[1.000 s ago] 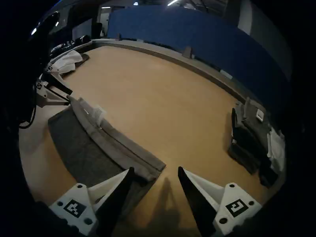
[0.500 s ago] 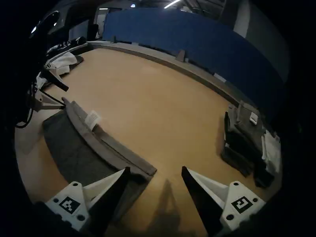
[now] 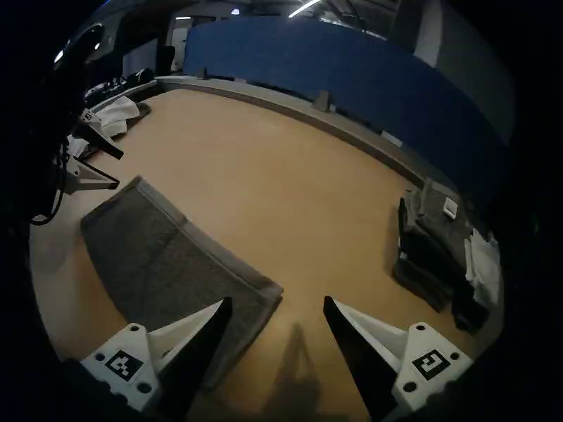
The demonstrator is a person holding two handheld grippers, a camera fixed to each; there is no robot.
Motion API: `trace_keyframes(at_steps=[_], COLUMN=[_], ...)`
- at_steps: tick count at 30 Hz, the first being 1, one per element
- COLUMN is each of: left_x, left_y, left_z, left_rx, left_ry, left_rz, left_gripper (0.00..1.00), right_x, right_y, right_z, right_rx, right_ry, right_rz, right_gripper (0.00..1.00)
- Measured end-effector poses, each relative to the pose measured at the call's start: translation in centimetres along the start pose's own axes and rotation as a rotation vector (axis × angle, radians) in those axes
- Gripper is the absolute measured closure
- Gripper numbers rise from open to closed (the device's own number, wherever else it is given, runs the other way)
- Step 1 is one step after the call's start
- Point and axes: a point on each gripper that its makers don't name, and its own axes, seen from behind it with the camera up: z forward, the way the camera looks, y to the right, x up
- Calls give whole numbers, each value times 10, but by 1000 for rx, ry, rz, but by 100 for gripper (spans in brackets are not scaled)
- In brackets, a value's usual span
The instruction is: Fold towel
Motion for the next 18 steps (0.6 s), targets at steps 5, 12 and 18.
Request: trace_keyframes(at_steps=[5, 12, 18], left_x=[-11, -40, -69], left_y=[4, 14, 27], left_z=[-14, -36, -55], left_rx=[-10, -22, -37], left_ry=[-4, -25, -54], left_rz=[-16, -41, -59], left_gripper=[15, 15, 15], right_x=[-10, -28, -44], right_y=[-13, -33, -50], right_z=[-10, -27, -44], right_rx=[33, 68, 87], right_ry=[-10, -26, -43], right_rz=[11, 18, 20], right_gripper=[0, 0, 0])
